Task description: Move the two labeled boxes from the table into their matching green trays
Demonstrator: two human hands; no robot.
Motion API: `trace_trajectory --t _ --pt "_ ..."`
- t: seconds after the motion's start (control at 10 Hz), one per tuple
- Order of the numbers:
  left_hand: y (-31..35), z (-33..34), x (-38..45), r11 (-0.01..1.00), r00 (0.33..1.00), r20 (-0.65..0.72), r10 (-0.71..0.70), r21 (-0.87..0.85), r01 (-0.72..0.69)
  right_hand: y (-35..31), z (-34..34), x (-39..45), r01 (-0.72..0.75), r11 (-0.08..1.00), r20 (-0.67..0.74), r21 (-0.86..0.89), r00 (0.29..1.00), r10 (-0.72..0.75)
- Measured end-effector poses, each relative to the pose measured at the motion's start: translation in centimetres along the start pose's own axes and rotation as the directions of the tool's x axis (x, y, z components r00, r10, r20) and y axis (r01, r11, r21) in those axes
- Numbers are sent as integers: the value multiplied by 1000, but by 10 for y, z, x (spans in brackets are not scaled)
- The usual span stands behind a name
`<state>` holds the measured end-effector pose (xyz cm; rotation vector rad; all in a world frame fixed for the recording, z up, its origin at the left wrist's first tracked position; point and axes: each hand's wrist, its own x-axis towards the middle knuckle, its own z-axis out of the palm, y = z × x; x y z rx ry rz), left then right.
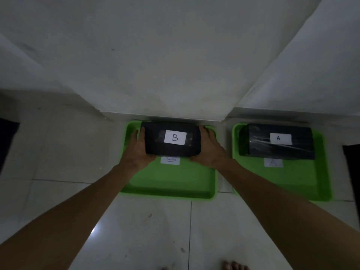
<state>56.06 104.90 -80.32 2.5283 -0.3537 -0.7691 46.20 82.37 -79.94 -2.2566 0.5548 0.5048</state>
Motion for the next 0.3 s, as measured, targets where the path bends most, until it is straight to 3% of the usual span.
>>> trace_trajectory --t 0.1,0.2,0.3 --pt "16 -21 -18 999 1000 10 -5 43 4 -18 -16 -22 -4 1000 -44 -12 999 4" --pt "45 -56 -46 1000 1000 25 11 -20 -11 -45 -52 -57 15 999 -52 -33 999 -17" --pt "81 -104 -95 999 997 64 52 -8 -51 -83 -96 -109 24 998 3 -55 1000 -24"
